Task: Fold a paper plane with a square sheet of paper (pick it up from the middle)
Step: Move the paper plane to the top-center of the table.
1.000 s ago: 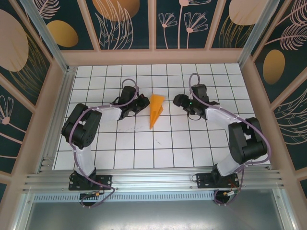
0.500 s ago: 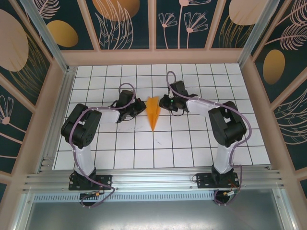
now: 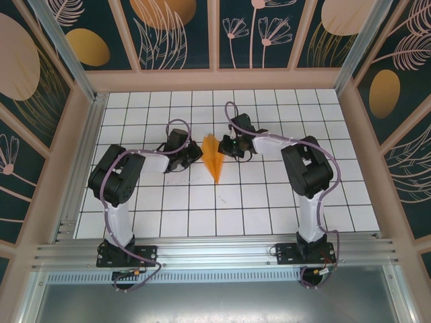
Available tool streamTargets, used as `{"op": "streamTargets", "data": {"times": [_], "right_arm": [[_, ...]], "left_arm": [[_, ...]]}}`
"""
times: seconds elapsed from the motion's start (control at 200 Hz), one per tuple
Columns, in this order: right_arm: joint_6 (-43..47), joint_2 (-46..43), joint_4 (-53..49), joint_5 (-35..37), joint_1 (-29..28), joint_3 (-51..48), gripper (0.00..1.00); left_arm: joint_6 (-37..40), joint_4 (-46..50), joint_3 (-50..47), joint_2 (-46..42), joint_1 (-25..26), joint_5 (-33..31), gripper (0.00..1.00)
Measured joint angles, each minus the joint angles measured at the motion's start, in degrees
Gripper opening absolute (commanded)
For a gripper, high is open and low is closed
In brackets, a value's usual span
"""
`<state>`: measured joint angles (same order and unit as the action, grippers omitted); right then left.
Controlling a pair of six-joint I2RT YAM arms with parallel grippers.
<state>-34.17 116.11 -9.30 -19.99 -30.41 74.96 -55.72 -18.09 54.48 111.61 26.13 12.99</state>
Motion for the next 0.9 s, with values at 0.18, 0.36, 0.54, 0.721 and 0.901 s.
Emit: {"op": "streamTargets", "data": {"times": [0.18, 0.36, 0.54, 0.721, 0.901], "right_arm": [[0.8, 2.4, -1.7, 0.4, -0.2, 1.9, 0.17], [0.8, 3.4, -2.2, 1.5, -0.3, 2.4, 0.17], [1.4, 3.2, -2.1, 1.9, -0.7, 2.6, 0.33], [2.6, -3.3, -2.8, 5.0, -2.4, -0.2, 0.47], [3.8, -11.0, -2.5, 7.2, -4.7, -3.3, 0.56]], "left_arm": [[1.4, 2.9, 1.8, 0.5, 0.0, -0.5, 0.00], [2.2, 4.2, 2.6, 0.8, 0.0, -0.6, 0.00], [2.3, 4.3, 2.7, 0.9, 0.0, -0.6, 0.00], [2.3, 4.2, 2.7, 0.9, 0.0, -0.2, 0.00], [2.3, 4.1, 2.7, 0.9, -0.2, 1.0, 0.00]]}}
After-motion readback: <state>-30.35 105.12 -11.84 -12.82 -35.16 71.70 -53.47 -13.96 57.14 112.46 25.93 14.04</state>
